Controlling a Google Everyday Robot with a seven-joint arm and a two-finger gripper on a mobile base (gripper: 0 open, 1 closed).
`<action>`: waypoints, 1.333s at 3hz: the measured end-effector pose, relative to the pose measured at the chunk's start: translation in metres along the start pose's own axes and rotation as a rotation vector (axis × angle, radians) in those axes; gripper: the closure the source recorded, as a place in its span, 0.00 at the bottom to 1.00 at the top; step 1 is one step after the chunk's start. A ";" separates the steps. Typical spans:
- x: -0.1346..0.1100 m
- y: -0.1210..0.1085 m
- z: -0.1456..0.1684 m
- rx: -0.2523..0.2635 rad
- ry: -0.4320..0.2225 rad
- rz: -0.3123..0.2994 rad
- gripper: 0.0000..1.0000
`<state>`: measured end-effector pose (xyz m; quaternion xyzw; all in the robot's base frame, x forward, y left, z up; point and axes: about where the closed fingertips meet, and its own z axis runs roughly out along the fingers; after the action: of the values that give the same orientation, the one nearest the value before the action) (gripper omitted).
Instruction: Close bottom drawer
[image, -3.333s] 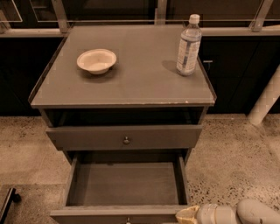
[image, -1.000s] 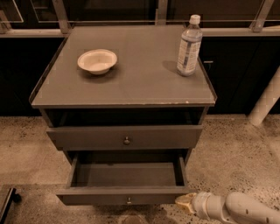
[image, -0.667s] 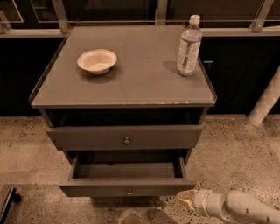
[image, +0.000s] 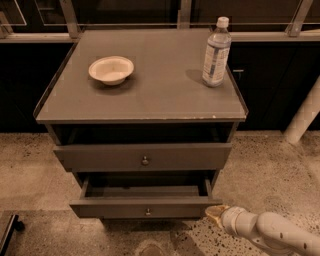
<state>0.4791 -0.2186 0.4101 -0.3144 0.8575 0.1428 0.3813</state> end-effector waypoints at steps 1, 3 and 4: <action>0.000 0.000 0.000 0.000 0.000 0.000 1.00; -0.011 -0.008 0.008 0.023 -0.012 -0.030 1.00; -0.034 -0.027 0.013 0.095 -0.047 -0.066 1.00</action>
Offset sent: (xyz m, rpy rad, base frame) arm 0.0487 0.0031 0.0103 -0.0660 -0.1039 0.0010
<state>0.5215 -0.2183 0.4260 -0.3206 0.8432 0.0966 0.4206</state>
